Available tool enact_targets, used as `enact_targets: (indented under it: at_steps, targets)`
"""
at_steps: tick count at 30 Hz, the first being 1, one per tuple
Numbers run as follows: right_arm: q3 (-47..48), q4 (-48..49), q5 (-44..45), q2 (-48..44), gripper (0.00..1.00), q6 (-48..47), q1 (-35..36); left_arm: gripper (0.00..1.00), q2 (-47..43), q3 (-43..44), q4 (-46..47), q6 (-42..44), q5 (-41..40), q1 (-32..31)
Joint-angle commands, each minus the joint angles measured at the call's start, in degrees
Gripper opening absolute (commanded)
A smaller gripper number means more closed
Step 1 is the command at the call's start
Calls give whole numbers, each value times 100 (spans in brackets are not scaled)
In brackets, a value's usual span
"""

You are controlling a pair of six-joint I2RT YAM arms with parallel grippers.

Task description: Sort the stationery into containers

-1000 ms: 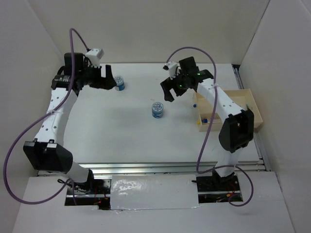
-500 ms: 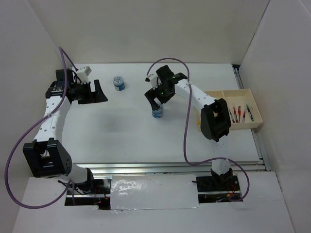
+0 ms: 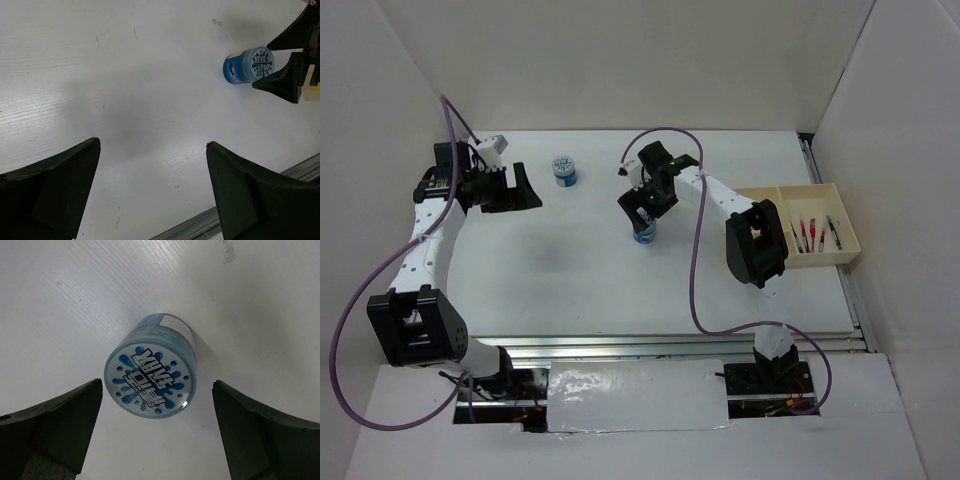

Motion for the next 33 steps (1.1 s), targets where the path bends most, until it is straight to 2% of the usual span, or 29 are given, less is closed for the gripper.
enact_targets:
  at_steps: [1,12,16,22,28,33]
  targets:
    - [66,97,-7,14,96,0,50,99,-72,-46,207,-99,174,-5]
    - [198,-26,-183,67,73,-114,59,99,-10,15,190,-108,148,-5]
    - [181,0,-148,49,60,-158,76,99,16,6,199,-108,139,4]
    - [58,-26,-227,-302,45,-211,59,99,51,68,155,-81,139,-5]
    - [-4,-184,-570,-1241,40,-150,-134,99,130,182,94,-55,183,-32]
    - [40,-518,-746,-1980,39,-272,-819,99,174,244,93,-37,262,-102]
